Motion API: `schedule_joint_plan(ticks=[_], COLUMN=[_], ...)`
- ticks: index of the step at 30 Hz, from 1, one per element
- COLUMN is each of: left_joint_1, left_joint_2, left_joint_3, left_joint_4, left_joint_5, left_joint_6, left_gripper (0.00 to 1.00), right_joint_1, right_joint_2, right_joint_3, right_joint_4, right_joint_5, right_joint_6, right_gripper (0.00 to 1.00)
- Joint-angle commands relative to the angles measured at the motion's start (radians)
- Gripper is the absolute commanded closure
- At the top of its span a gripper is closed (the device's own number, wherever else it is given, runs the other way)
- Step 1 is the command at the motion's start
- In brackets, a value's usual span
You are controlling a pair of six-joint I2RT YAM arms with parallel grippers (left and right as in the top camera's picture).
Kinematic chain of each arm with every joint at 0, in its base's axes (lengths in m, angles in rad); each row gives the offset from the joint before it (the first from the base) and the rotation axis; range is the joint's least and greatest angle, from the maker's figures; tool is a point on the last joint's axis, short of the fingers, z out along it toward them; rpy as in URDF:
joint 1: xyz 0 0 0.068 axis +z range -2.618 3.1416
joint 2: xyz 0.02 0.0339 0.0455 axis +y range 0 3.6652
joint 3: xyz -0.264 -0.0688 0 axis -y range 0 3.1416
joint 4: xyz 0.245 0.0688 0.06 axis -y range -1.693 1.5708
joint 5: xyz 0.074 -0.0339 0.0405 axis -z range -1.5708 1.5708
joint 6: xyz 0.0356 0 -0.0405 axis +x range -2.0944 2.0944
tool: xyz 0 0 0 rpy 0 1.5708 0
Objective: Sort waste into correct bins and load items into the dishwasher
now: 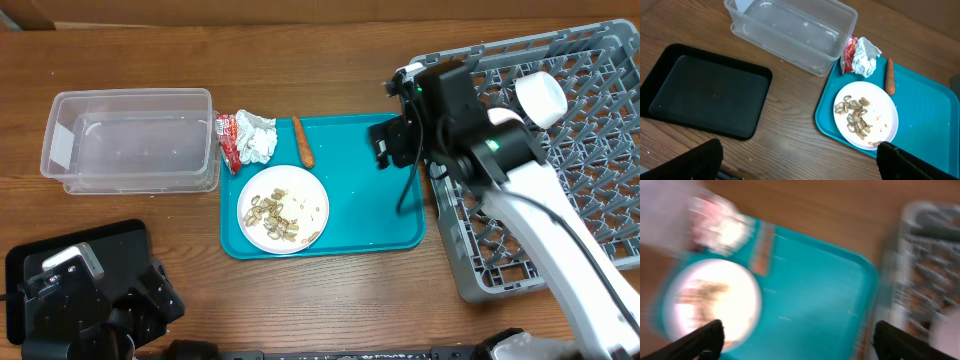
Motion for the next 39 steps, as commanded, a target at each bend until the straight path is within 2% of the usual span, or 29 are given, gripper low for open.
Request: schedule_joint_plan(ticks=[1, 6, 11, 18, 21, 25, 27, 31, 39], left_joint_1=[-0.009, -0.009, -0.009, -0.009, -0.009, -0.009, -0.009, -0.009, -0.009], left_joint_2=[-0.007, -0.007, -0.007, -0.007, -0.007, -0.007, -0.007, -0.007, -0.007], left_joint_3=[0.0, 0.0, 0.0, 0.0, 0.0, 0.0, 0.0, 0.0, 0.0], left_joint_4=[0.001, 0.001, 0.001, 0.001, 0.001, 0.001, 0.001, 0.001, 0.001], left_joint_5=[0.001, 0.001, 0.001, 0.001, 0.001, 0.001, 0.001, 0.001, 0.001], left_joint_6=[-0.017, -0.017, -0.017, -0.017, -0.017, -0.017, -0.017, -0.017, -0.017], left_gripper=[0.0, 0.0, 0.0, 0.0, 0.0, 0.0, 0.0, 0.0, 0.0], right_joint_1=[0.008, 0.008, -0.007, -0.173, -0.242, -0.258, -0.258, -0.258, -0.264], right_joint_2=[-0.134, -0.191, -0.194, -0.277, -0.349, -0.462, -0.529, -0.717, -1.063], right_joint_3=[0.019, 0.019, 0.019, 0.018, 0.018, -0.014, -0.061, -0.271, -0.821], right_joint_4=[0.037, 0.039, -0.103, -0.156, -0.212, -0.208, -0.187, -0.058, 0.304], right_joint_5=[-0.271, -0.354, -0.324, -0.315, -0.312, -0.217, -0.154, -0.104, -0.11], right_joint_6=[0.02, 0.02, 0.017, 0.015, -0.036, -0.091, -0.09, -0.09, -0.036], right_gripper=[0.0, 0.0, 0.0, 0.0, 0.0, 0.0, 0.0, 0.0, 0.0])
